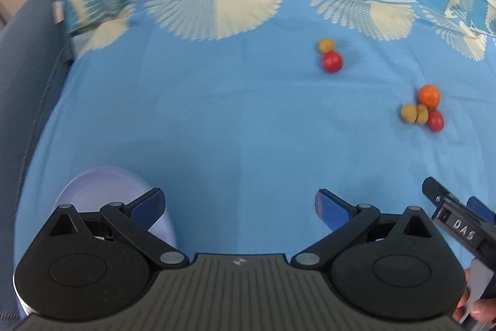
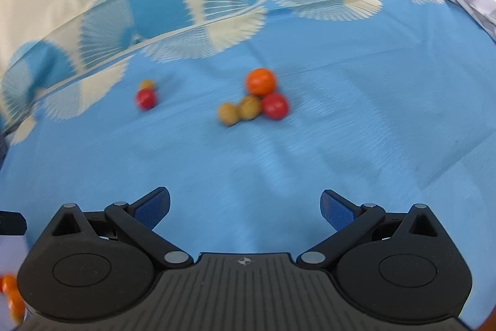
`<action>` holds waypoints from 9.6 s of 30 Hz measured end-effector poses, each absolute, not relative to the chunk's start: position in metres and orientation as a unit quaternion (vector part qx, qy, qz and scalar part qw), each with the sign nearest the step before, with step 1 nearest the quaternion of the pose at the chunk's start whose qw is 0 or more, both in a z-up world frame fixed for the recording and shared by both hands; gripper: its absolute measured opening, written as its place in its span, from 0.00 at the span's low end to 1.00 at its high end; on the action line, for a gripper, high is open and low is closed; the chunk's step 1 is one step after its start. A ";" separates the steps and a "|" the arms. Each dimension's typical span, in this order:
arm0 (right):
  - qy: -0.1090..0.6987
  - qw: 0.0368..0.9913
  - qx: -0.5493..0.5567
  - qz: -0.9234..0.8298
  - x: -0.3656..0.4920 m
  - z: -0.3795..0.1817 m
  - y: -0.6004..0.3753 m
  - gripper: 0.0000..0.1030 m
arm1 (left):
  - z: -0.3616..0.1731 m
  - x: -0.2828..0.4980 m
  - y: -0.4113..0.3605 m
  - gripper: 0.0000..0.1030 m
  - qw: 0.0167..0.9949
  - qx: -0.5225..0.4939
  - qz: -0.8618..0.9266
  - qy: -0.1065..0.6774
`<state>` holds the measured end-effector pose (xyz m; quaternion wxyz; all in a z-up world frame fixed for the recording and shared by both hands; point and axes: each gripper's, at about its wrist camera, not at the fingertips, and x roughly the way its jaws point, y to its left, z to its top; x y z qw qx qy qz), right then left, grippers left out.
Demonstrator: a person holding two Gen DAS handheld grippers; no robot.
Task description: Organize fruits
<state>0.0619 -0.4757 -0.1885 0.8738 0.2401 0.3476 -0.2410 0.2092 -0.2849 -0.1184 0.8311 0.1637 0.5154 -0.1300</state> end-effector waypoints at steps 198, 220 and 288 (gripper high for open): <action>0.334 0.942 0.001 0.030 -0.007 -0.073 -0.179 0.97 | -0.056 0.069 -0.003 1.00 0.866 0.067 -0.062 0.491; 0.274 0.961 -0.011 0.023 -0.095 -0.044 -0.167 0.99 | -0.022 -0.009 -0.003 1.00 0.894 0.090 -0.066 0.435; 0.278 0.943 0.090 -0.158 -0.058 -0.096 -0.321 0.99 | -0.046 0.089 -0.166 1.00 0.863 0.173 -0.151 0.449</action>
